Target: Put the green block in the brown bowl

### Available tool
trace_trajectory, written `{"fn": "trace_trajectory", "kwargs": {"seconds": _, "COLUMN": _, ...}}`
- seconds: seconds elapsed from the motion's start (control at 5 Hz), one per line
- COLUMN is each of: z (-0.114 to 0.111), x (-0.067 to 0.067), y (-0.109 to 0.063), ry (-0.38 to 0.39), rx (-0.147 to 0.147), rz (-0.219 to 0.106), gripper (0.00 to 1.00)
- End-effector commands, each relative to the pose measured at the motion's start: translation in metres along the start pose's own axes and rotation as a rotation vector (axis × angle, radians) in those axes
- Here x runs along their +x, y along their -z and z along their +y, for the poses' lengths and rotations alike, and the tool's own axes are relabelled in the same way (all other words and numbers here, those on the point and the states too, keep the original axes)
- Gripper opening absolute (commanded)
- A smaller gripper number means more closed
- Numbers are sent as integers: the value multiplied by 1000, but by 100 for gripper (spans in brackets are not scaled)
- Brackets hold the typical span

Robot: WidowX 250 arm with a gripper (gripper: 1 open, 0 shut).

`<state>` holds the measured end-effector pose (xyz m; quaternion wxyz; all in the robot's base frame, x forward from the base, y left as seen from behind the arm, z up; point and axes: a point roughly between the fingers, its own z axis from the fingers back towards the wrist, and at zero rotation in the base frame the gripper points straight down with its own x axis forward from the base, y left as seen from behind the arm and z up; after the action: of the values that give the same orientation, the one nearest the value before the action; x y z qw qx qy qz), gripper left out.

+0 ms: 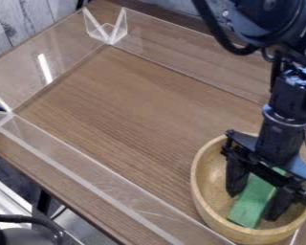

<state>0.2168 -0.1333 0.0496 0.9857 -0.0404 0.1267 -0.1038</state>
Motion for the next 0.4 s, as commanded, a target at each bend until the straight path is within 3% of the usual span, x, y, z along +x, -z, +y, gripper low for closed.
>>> {"fn": "trace_trajectory", "kwargs": {"seconds": 0.0, "z": -2, "x": 1, "y": -25, "ry": -1, "rx": -13, "rz": -77, "gripper": 100}}
{"fn": "trace_trajectory", "kwargs": {"seconds": 0.2, "z": 1, "x": -5, "y": -52, "ry": -19, "rx": -2, "rz": -147, "gripper": 100}}
